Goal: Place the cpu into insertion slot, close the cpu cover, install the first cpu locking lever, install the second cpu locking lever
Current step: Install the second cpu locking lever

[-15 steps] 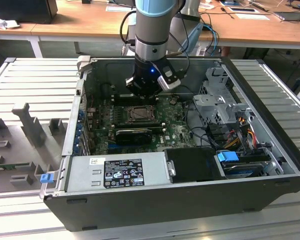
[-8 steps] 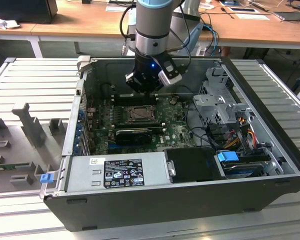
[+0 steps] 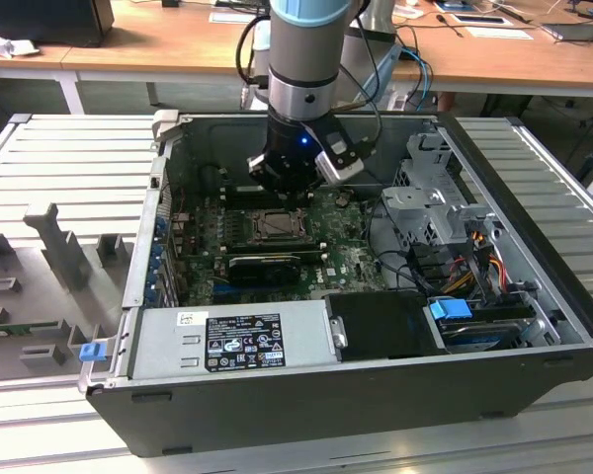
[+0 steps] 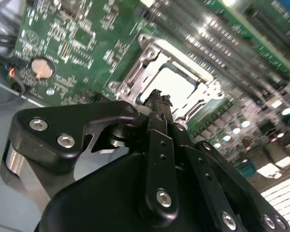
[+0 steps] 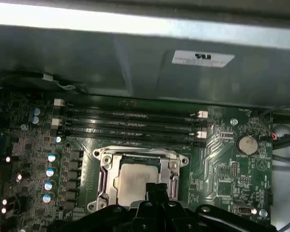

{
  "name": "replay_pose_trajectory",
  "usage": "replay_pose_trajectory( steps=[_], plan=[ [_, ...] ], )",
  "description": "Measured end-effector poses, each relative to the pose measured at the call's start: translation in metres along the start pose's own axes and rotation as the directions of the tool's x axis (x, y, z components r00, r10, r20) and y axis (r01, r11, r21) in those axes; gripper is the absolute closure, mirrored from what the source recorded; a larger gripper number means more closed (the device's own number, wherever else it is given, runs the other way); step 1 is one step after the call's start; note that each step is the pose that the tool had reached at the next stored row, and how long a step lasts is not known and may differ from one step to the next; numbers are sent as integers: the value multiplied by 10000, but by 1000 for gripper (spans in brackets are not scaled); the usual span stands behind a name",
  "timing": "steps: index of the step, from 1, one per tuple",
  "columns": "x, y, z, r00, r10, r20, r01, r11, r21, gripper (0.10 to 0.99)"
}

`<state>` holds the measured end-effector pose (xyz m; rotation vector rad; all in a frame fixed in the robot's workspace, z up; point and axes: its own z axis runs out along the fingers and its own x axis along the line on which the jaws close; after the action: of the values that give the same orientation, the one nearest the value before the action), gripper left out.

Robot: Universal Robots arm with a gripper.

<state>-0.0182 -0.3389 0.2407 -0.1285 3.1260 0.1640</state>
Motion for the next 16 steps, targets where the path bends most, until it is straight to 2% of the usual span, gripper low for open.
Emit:
replay_pose_trajectory(
  steps=[4,10,13,16],
  plan=[
    [12,-154,-7,10000,10,-97,-10,10000,-8,980],
    [29,-351,-2,9999,12,-122,-13,10000,-24,980],
    [73,-381,-1,9999,12,-119,-12,10000,-40,980],
    [221,-372,0,9999,10,-116,-11,10000,-83,980]
  ],
)
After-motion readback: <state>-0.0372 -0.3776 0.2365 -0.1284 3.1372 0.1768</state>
